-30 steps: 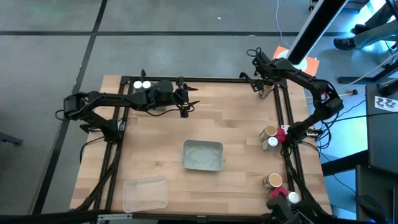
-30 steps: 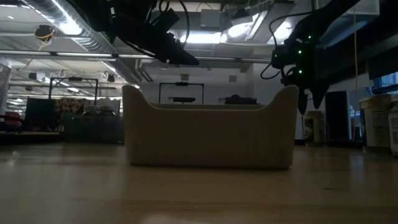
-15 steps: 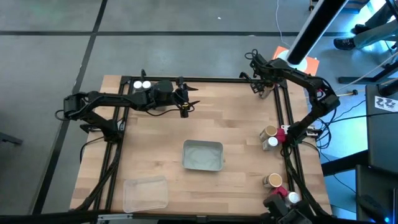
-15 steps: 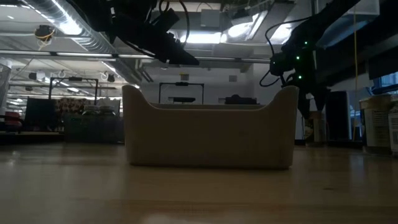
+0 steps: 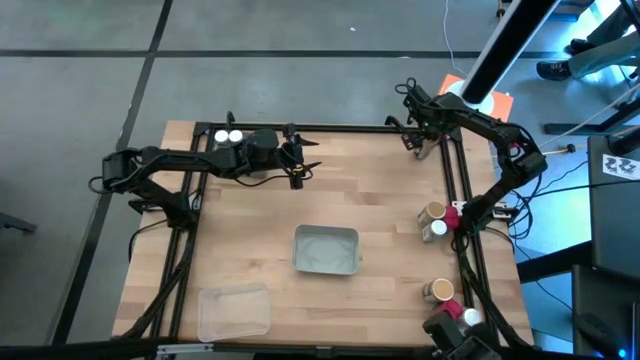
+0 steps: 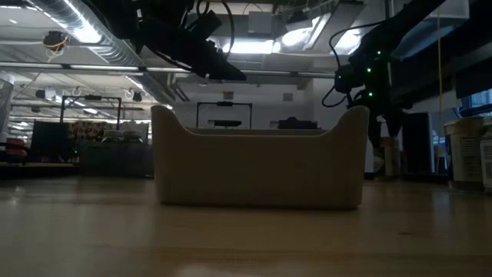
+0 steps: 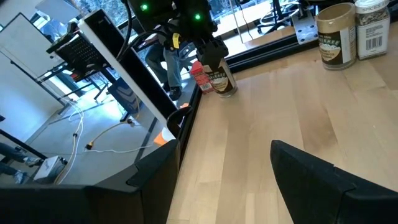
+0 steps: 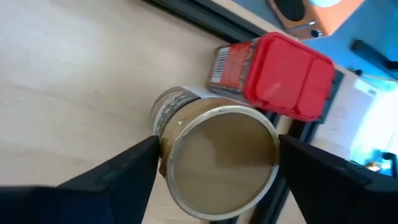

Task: Sort spices by type
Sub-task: Put the top gold seasoning bottle into the gray bin

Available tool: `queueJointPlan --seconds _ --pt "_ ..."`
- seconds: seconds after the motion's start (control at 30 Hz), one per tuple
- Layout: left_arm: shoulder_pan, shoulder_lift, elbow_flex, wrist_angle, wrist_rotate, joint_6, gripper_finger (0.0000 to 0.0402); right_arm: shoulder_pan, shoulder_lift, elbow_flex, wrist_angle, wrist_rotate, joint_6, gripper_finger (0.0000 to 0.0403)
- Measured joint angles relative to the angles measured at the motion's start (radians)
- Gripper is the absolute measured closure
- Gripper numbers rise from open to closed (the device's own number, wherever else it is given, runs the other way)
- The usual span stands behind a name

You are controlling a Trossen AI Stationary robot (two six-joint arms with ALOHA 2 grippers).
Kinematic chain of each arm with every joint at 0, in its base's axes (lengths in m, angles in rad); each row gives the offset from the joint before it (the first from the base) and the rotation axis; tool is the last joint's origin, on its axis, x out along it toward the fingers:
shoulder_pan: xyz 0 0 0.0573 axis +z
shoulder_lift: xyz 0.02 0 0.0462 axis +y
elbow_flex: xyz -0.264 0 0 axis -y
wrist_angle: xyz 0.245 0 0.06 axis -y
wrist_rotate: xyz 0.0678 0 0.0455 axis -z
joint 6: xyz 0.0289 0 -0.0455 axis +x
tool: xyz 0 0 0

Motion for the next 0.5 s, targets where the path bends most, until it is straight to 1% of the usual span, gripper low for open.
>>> queueJointPlan --seconds 0.27,0.37,0.5 --pt "0.0 0.0 0.0 0.0 0.0 0.0 0.0162 0.001 0.004 -0.004 0.0 -0.171 -0.021 0.0084" --pt "0.0 0.0 0.0 0.0 0.0 0.0 0.0162 0.002 0.003 -0.003 0.002 -0.193 -0.026 0.0084" --pt "0.0 0.0 0.0 0.0 0.0 0.0 0.0162 0.002 0.003 -0.003 0.007 -0.191 -0.028 0.0084"
